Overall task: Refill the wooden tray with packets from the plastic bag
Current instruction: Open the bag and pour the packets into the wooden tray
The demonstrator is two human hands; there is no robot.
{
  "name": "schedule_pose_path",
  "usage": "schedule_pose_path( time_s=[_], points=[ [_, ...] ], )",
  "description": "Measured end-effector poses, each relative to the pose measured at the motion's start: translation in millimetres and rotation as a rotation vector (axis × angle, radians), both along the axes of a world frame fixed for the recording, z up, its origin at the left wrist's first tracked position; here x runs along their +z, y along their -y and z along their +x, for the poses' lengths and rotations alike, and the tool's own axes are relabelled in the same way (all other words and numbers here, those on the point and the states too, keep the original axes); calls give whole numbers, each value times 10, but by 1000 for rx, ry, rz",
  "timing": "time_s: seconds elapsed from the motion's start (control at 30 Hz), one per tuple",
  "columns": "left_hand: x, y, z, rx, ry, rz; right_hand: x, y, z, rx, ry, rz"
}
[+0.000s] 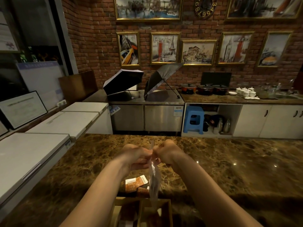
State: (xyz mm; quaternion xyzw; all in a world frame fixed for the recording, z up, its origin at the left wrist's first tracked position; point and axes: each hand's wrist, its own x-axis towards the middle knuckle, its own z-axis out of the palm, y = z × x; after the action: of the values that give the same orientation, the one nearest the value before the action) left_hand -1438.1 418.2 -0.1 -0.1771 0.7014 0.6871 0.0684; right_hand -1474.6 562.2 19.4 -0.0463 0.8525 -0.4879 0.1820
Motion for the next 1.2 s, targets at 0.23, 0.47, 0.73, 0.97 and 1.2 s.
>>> schedule_pose_path(
  time_s=[0.23, 0.47, 0.73, 0.97, 1.2],
  points=[
    [70, -13, 59, 139, -19, -112, -47, -40, -24, -111, -46, -23],
    [113, 85, 150, 201, -98, -662, 28, -344, 65, -72, -23, -23],
    [188, -20, 210, 31, -194, -508, 39, -426, 108, -44, -24, -234],
    [349, -148, 302, 77, -337, -269, -682, -582, 92, 32, 114, -262],
    [459, 87, 454, 22, -371, -192, -771, -628, 48, 459, -84, -79]
  ],
)
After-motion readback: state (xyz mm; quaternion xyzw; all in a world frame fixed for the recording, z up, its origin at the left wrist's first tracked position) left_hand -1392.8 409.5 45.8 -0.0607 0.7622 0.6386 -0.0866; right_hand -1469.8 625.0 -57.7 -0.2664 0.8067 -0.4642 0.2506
